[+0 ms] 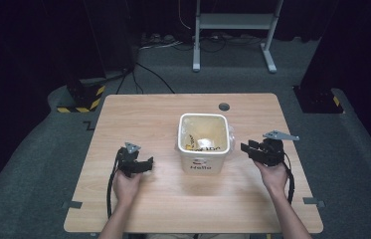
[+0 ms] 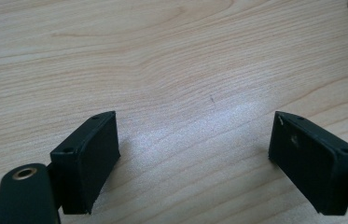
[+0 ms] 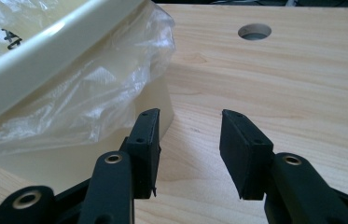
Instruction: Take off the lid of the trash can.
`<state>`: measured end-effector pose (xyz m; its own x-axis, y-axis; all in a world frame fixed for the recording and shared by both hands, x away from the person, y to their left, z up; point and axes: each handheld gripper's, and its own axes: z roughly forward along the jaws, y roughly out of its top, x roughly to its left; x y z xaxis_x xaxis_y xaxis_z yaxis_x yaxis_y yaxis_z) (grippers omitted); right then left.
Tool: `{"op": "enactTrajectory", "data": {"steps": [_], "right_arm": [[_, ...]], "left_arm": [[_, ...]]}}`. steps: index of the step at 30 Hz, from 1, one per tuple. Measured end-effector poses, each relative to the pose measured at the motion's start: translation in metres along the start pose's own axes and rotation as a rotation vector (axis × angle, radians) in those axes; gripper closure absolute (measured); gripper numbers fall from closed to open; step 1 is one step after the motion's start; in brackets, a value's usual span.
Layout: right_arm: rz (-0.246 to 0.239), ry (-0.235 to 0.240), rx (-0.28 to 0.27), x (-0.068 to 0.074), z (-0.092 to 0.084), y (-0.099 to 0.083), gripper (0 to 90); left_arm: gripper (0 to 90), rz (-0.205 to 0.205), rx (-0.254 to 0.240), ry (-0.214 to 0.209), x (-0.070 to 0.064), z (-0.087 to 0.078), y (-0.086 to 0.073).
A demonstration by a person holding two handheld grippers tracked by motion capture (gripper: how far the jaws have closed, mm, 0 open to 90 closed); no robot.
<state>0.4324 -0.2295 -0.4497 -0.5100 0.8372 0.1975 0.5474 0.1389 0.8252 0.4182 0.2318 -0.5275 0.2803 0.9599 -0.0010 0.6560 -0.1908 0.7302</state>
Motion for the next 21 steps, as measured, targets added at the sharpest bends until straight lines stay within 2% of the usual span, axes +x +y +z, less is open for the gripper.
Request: {"op": "enactTrajectory", "data": {"steps": [5,8,11,21], "right_arm": [[-0.001,0.006,-0.017,0.001,-0.003,0.009,57.6],[-0.026,0.0,-0.022,0.004,-0.004,0.015,57.6],[-0.019,0.003,-0.032,0.005,-0.005,0.02,57.6],[-0.043,0.003,-0.045,0.009,-0.006,0.038,58.5]], "left_arm": [[16.2,0.0,0.0,0.0,0.0,0.0,0.0],[16.2,0.001,0.0,0.0,0.0,0.0,0.0],[16.2,0.0,0.0,0.0,0.0,0.0,0.0],[16.2,0.0,0.0,0.0,0.0,0.0,0.0]]}}
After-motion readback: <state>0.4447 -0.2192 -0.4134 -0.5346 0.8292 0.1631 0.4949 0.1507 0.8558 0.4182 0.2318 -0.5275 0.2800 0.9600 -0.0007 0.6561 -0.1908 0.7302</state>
